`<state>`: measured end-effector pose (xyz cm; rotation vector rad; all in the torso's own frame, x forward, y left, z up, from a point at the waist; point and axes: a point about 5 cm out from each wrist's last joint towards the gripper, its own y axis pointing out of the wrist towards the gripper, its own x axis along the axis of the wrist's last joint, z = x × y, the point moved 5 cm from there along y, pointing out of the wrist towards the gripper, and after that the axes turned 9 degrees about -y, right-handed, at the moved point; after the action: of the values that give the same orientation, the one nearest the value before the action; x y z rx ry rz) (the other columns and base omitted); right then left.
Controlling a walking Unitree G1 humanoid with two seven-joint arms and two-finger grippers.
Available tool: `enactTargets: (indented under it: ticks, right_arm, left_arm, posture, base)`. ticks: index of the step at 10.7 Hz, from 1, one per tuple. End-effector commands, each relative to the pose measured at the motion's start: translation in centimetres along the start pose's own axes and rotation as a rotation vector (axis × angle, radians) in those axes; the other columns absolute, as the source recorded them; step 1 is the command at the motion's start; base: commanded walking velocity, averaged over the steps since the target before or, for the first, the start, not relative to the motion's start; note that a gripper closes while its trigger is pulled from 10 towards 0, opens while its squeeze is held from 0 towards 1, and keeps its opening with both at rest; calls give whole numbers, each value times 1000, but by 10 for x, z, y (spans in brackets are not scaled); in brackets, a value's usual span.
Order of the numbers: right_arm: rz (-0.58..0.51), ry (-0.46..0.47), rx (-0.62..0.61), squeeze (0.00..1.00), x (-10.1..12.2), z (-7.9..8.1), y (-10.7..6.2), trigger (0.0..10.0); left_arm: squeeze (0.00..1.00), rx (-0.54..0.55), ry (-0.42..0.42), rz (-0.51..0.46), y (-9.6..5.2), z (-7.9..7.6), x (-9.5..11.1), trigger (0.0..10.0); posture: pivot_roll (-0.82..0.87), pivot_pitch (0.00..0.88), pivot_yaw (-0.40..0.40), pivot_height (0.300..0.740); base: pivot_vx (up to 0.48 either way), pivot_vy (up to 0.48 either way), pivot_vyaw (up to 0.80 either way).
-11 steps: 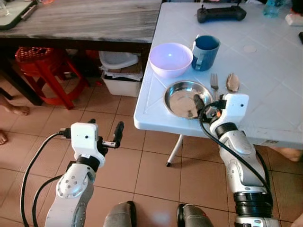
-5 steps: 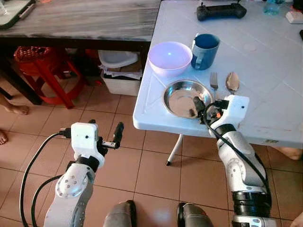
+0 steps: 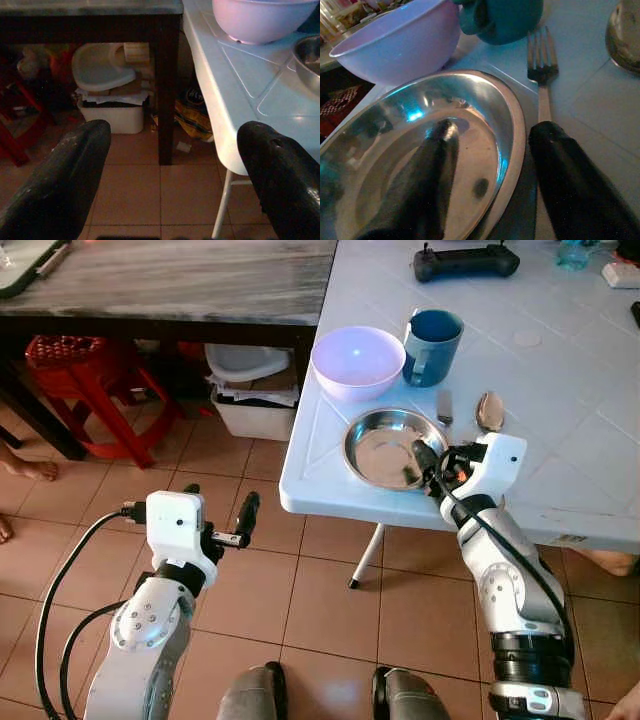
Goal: Setting the table
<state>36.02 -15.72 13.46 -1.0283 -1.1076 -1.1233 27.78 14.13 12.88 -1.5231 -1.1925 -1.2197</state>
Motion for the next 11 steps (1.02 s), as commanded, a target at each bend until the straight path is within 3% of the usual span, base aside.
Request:
enactTargets:
  ticks: [1, 4, 8, 11]
  right_arm:
    - [80, 40, 4, 0, -20, 2, -2, 0]
    - [177, 55, 8, 0, -39, 3, -8, 0]
    - [292, 92, -77, 0, -61, -13, -13, 0]
    - [293, 115, -147, 0, -57, -24, -11, 0]
  left_arm:
    - [0, 9, -2, 18, -4, 4, -4, 10000]
    - [0, -39, -6, 31, -5, -7, -8, 10000]
    - [0, -34, -7, 21, -4, -6, -7, 10000]
    - [0, 21, -9, 5, -1, 2, -6, 10000]
  posture:
    - [86, 188, 81, 740]
    - [86, 184, 79, 740]
    - [82, 181, 72, 740]
    - [74, 175, 63, 740]
  base:
    - [0, 0, 0]
    - [0, 0, 0]
    - [0, 0, 0]
    - [0, 0, 0]
